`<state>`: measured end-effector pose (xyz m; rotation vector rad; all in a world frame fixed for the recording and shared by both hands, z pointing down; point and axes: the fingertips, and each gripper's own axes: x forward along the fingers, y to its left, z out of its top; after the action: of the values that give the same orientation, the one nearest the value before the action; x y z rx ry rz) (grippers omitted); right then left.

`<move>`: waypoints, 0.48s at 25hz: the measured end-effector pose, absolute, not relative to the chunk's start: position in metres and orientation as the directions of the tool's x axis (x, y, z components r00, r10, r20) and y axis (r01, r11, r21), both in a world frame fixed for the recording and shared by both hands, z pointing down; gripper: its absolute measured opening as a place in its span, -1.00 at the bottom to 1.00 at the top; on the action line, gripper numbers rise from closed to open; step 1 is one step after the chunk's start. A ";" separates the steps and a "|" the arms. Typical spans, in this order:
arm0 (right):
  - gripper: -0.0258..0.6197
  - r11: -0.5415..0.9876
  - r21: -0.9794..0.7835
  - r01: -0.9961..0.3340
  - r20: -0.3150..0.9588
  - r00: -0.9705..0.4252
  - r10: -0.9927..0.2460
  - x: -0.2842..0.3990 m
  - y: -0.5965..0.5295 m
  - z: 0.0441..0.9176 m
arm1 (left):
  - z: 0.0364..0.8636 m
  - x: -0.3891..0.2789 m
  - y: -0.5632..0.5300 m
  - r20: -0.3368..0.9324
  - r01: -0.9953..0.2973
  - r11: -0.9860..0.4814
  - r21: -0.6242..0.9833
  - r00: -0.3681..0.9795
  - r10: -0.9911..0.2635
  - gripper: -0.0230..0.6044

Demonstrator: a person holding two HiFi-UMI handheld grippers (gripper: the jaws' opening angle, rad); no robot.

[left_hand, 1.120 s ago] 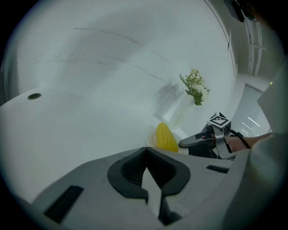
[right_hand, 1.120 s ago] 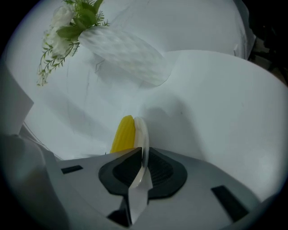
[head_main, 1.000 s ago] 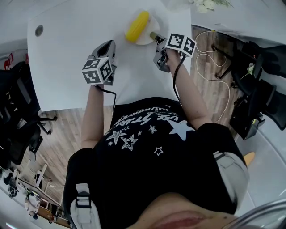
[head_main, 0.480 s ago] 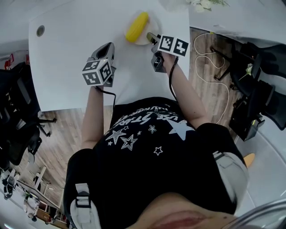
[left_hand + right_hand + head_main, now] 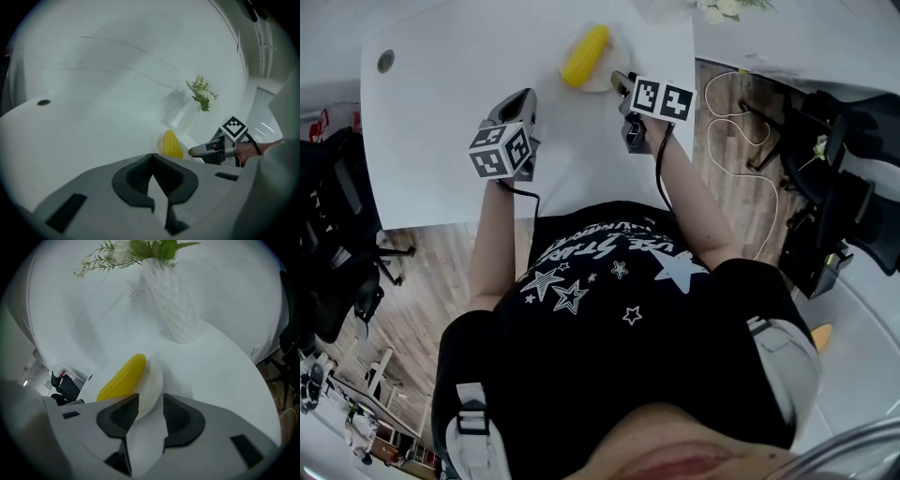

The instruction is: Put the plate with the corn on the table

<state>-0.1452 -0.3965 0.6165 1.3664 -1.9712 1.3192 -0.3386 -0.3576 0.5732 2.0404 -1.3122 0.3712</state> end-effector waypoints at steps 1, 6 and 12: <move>-0.42 0.086 -0.464 -0.882 0.744 -0.441 -0.502 -0.144 -0.395 0.614 | 0.571 -0.339 -0.356 0.561 -0.886 -0.263 0.382 0.449 -0.696 -0.91; -0.43 0.139 -0.449 -0.883 0.729 -0.452 -0.515 -0.134 -0.392 0.598 | 0.555 -0.333 -0.343 0.549 -0.897 -0.242 0.370 0.421 -0.722 -0.91; -0.45 0.210 -0.453 -0.866 0.693 -0.491 -0.528 -0.124 -0.388 0.576 | 0.532 -0.324 -0.322 0.521 -0.915 -0.194 0.354 0.366 -0.771 -0.91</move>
<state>-0.1241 -0.3884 0.5756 1.2968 -2.1029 1.1860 -0.3244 -0.3219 0.5316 2.0144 -1.4538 0.3012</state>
